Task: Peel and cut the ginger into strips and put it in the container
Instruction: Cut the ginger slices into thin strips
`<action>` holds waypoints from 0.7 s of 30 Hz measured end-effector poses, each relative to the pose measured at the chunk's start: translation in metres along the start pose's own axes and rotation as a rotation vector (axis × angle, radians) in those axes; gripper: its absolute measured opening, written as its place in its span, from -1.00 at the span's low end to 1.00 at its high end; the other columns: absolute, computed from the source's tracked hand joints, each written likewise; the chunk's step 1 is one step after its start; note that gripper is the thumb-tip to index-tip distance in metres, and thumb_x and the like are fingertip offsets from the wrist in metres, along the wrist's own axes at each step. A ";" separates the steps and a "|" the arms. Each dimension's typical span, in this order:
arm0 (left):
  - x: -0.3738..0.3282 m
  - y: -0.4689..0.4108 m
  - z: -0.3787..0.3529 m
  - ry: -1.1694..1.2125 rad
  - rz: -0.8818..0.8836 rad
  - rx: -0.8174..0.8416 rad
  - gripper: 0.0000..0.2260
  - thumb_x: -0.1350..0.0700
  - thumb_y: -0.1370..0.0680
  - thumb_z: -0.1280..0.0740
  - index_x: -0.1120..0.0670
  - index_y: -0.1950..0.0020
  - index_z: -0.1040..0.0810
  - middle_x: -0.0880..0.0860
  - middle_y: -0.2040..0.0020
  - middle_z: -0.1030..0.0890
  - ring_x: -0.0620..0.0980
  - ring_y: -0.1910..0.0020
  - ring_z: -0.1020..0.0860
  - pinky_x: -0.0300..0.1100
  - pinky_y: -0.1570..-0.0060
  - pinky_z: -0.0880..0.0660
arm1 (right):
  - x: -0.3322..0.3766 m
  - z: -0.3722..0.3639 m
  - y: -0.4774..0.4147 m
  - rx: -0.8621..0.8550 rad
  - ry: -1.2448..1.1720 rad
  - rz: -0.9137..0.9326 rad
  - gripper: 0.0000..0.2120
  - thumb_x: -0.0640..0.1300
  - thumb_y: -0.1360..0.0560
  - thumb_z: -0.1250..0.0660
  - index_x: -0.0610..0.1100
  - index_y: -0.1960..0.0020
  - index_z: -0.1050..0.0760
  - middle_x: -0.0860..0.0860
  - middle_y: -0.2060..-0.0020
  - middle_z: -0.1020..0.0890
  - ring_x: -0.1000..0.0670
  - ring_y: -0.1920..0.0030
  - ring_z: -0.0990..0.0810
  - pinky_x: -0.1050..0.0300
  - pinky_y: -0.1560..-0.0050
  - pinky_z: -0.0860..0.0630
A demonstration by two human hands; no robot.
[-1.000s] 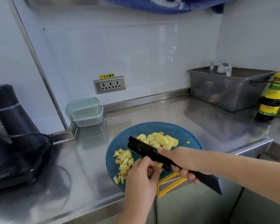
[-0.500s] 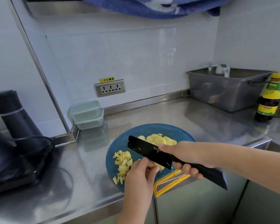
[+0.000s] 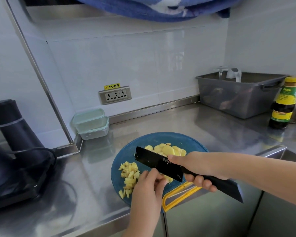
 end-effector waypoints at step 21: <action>0.009 0.002 -0.002 0.048 -0.009 -0.137 -0.85 0.17 -0.42 -0.49 -0.04 0.21 -0.56 -0.15 0.28 -0.56 -0.20 0.30 -0.54 -0.36 0.32 -0.48 | -0.006 -0.010 -0.013 0.078 -0.128 0.055 -0.34 0.43 -0.49 -0.03 -0.13 0.38 -0.39 0.02 0.59 -0.38 0.06 0.64 -0.34 0.33 0.57 -0.33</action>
Point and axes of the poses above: each hand's wrist, its own y-axis away from the middle knuckle, its own z-axis out of the back of the hand, x = y × z, the point moved 6 cm from there along -y, towards the middle knuckle
